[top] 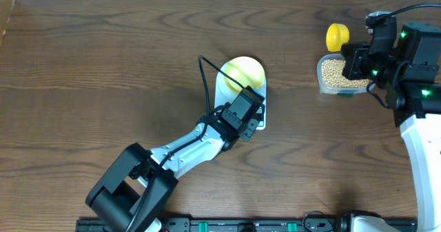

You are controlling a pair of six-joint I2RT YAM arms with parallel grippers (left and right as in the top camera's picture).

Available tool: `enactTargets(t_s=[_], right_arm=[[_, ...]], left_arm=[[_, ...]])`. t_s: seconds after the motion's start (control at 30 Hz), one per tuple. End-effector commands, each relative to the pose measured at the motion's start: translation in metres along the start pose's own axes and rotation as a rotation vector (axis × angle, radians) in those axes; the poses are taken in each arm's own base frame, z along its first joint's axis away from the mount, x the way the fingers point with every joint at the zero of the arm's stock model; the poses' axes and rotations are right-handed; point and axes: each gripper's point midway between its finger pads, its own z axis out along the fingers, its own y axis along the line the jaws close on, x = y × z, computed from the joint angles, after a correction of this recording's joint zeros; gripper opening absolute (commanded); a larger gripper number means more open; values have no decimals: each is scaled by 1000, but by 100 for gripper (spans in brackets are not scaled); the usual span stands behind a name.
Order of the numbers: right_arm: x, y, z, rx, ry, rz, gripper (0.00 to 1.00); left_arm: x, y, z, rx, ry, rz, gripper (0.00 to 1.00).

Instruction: Scoop item into bowl and weigh 50g on scale

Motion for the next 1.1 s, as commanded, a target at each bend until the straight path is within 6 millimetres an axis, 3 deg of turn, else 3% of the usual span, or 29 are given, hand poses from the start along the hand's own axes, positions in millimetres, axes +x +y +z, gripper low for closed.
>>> enactTargets(t_s=[0.0,0.77,1.07], right_arm=[[-7,1,-3,-4,-16,-23,1],[-6,1,-3,-4,-12,-22,1],[-5,1,-3,-4,-8,-20,1]], left_arm=[[10,1,10,-10,31,24,7],[12,7,19,-45,34,49,7],[22,7,25,-47,67,54,7]])
